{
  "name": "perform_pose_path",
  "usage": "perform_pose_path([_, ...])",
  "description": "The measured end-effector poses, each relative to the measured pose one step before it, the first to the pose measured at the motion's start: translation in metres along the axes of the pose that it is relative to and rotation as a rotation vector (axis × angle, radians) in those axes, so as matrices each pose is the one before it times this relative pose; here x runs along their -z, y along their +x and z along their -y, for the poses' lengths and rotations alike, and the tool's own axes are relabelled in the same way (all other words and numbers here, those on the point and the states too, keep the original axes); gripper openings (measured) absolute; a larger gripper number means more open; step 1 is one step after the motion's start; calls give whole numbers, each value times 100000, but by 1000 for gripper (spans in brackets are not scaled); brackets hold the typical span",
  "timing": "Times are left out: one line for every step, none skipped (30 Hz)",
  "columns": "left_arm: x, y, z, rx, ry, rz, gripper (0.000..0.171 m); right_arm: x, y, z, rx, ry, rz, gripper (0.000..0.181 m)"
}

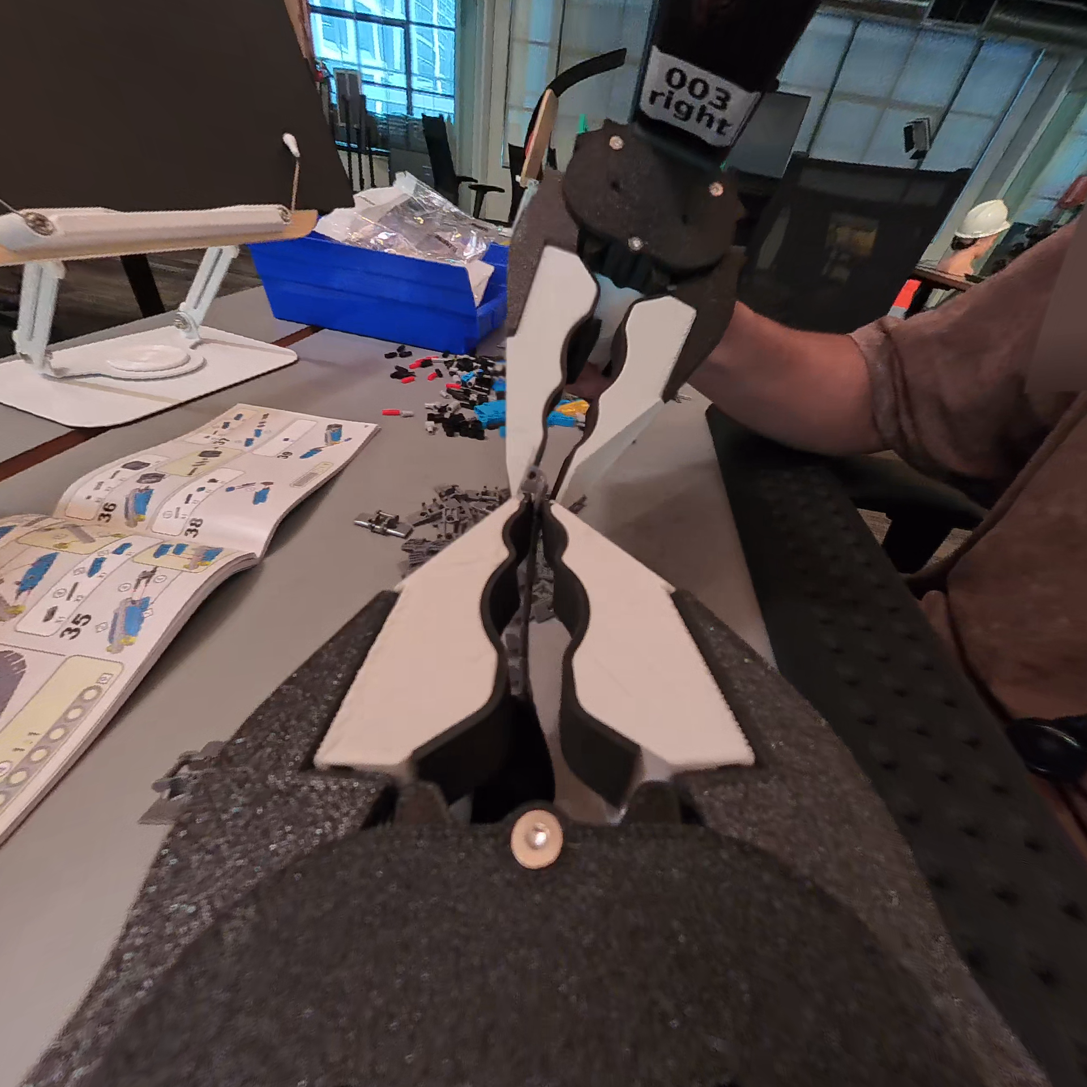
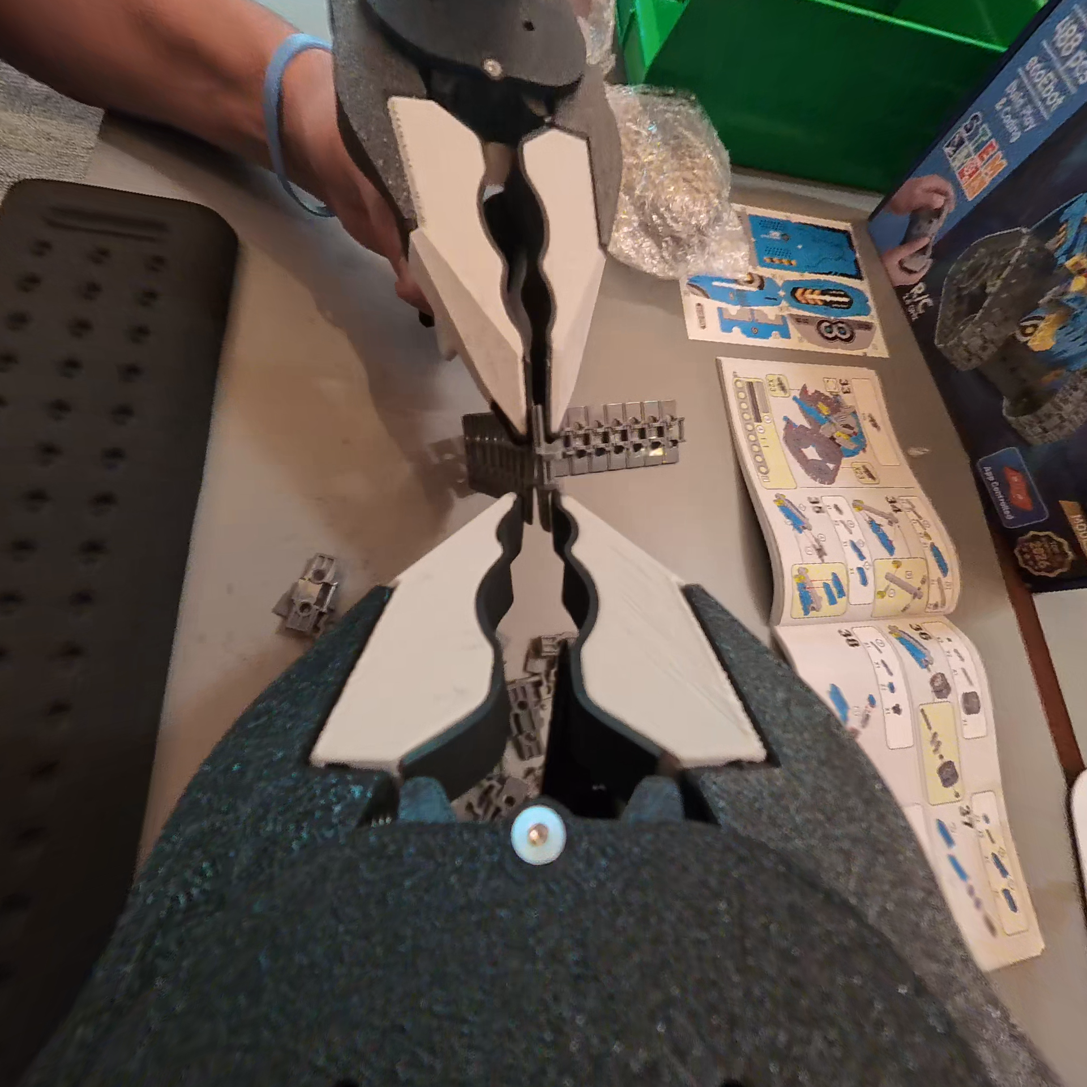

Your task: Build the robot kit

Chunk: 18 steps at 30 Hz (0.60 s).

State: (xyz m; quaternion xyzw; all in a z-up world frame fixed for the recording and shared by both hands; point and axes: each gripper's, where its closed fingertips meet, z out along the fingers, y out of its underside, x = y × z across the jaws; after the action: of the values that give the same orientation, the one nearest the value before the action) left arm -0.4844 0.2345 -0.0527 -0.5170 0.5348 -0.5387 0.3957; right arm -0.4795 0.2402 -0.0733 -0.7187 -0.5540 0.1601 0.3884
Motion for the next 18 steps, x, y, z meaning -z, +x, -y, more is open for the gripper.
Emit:
perform_pose_path([-50,106,-56,355,-358,-896,2,43,-180,-79,-1117,-667,1633,7])
perform_pose_path([-39,102,-13,-276,131,-638,2,84,-55,-33,-1420,-654,1054,5])
perform_pose_path([-54,148,-14,-561,231,-846,2,124,-100,-6,-174,-445,984,5])
perform_pose_path([-50,37,-68,-680,-345,-214,3,86,-50,-52,645,-730,267,5])
perform_pose_path([-37,-2,-29,-1255,-39,410,4,9,20,-76,471,-866,-236,4])
perform_pose_path([-19,-10,16,-1844,448,886,5,-22,46,-36,158,-534,-129,3])
perform_pose_path([-42,130,-86,-2097,-106,97,8,-37,-29,-71,-192,-476,617,3])
perform_pose_path([-81,238,-137,-1584,-749,-948,13,-60,-66,-173,-618,-864,1114,3])
perform_pose_path([-96,224,-186,-1044,-1203,-1148,18,-40,22,-192,-376,-483,578,3])
perform_pose_path([-87,202,-132,-1000,-1034,-944,22,-11,-22,-147,-475,-51,860,3])
perform_pose_path([-54,186,-100,-1604,-680,-470,24,10,-69,-89,-950,324,1290,3])
perform_pose_path([-32,57,-52,-2082,-632,544,24,18,-60,-9,-530,557,917,3])
perform_pose_path([10,-221,-73,-2434,-1152,2266,25,18,-80,13,-74,446,624,3])
perform_pose_path([104,-475,-25,-3139,-1182,3816,28,8,-82,52,27,227,553,3])
perform_pose_path([233,-320,147,-3096,-95,2542,29,35,72,-11,216,-313,-564,4])
perform_pose_path([251,-139,225,-1570,418,825,29,61,46,10,63,-184,-232,4])
perform_pose_path([139,76,168,33,187,-973,33,80,-143,158,-337,774,1012,3])
perform_pose_path([-8,288,30,936,-357,-2210,37,25,-258,234,-411,1180,1559,3])
